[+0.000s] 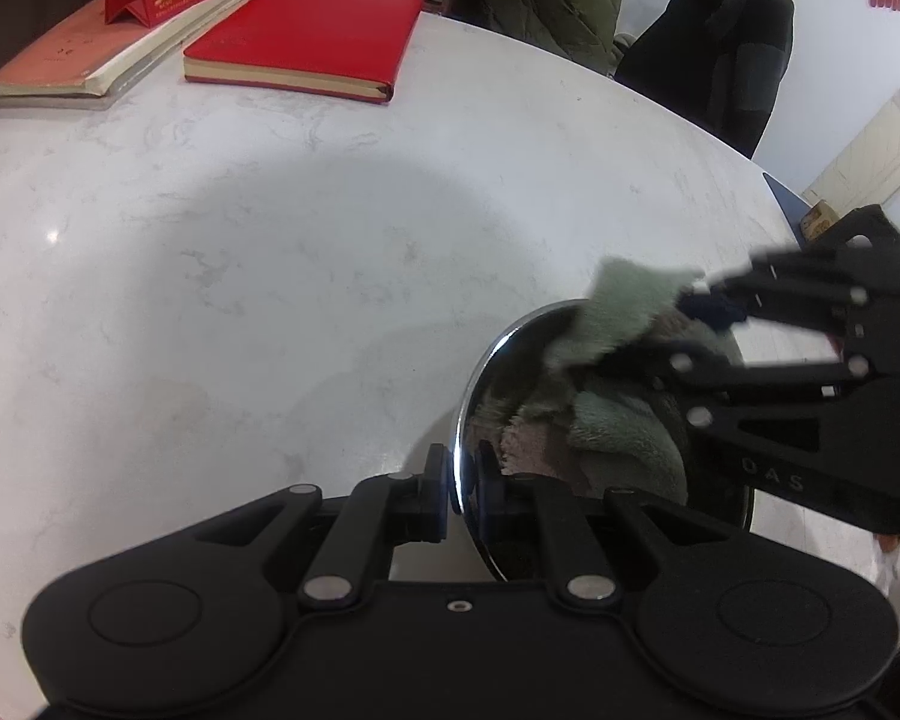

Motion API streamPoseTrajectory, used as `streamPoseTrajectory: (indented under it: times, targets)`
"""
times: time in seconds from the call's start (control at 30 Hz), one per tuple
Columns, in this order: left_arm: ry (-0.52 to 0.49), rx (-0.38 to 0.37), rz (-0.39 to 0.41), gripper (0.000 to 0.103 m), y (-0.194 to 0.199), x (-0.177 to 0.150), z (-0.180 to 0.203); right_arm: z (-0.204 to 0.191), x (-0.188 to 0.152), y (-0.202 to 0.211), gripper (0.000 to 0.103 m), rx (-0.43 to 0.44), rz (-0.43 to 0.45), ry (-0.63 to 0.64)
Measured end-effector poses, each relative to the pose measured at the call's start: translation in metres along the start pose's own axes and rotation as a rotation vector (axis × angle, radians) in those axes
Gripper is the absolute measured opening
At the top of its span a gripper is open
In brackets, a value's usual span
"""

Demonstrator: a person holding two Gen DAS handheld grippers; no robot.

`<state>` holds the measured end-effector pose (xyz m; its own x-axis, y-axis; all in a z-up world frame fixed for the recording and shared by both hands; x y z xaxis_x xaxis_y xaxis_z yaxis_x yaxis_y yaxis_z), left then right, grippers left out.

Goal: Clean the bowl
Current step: 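Wipe the cloth around the bowl interior with the right gripper, then scrub the cloth deep into the bowl bottom with the right gripper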

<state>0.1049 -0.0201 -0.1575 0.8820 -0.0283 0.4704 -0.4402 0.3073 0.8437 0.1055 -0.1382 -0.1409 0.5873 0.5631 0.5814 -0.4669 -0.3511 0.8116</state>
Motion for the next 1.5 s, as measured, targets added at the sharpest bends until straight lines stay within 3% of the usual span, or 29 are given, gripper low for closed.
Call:
streamPoseTrajectory:
  times: [0.17, 0.33, 0.4, 0.47, 0.57, 0.67, 0.87, 0.97, 1.1, 1.2, 1.3, 1.5]
  targets:
    - [0.008, -0.007, 0.01, 0.009, 0.001, -0.001, 0.002, 0.006, -0.033, 0.015, 0.025, 0.02, -0.042, -0.183]
    - [0.002, -0.033, -0.002, 0.01, 0.001, 0.0, 0.001, 0.008, -0.017, 0.063, 0.044, -0.116, 0.039, -0.166]
    - [-0.013, -0.038, -0.009, 0.01, 0.0, -0.001, 0.002, 0.003, -0.014, 0.076, 0.048, -0.101, 0.069, -0.162]
    - [-0.035, -0.036, -0.014, 0.011, -0.001, -0.001, 0.004, -0.015, -0.009, 0.078, 0.05, -0.033, 0.062, -0.113]
    - [-0.052, -0.033, -0.02, 0.011, -0.001, -0.002, 0.006, -0.04, -0.01, 0.054, 0.05, 0.011, -0.034, -0.007]
    - [-0.056, -0.027, -0.024, 0.015, -0.002, -0.003, 0.005, -0.045, -0.011, 0.026, 0.05, 0.015, -0.122, 0.022]
    - [-0.044, -0.028, -0.03, 0.016, -0.004, -0.004, 0.005, -0.049, -0.015, -0.006, 0.054, 0.032, -0.264, 0.072]
    - [-0.043, -0.033, -0.032, 0.016, -0.005, -0.003, 0.004, -0.055, -0.019, -0.015, 0.054, 0.033, -0.293, 0.121]
    - [-0.04, -0.042, -0.035, 0.017, -0.006, -0.002, 0.002, -0.057, -0.016, -0.018, 0.032, 0.025, -0.282, 0.138]
    - [-0.06, -0.049, -0.038, 0.019, -0.006, -0.002, 0.001, -0.048, -0.014, -0.013, 0.014, 0.038, -0.238, 0.068]
    - [-0.075, -0.059, -0.048, 0.019, -0.007, 0.001, 0.001, -0.033, -0.011, 0.005, 0.008, 0.049, -0.166, -0.05]
    - [-0.125, -0.059, -0.068, 0.019, -0.009, 0.009, 0.0, 0.002, -0.008, 0.052, 0.008, 0.063, -0.009, -0.286]
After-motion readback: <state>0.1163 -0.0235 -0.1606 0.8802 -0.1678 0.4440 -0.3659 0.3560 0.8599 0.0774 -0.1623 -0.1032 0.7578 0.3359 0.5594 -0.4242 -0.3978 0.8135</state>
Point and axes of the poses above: each gripper's, at about its wrist camera, not at the fingertips, and y roughly against the way its jaws point, z to its right, x to its top, the point moved 7 cm from there along -y, roughly the way its jaws point, and after that the axes turned 1 degree about x, right-handed, at the moved point
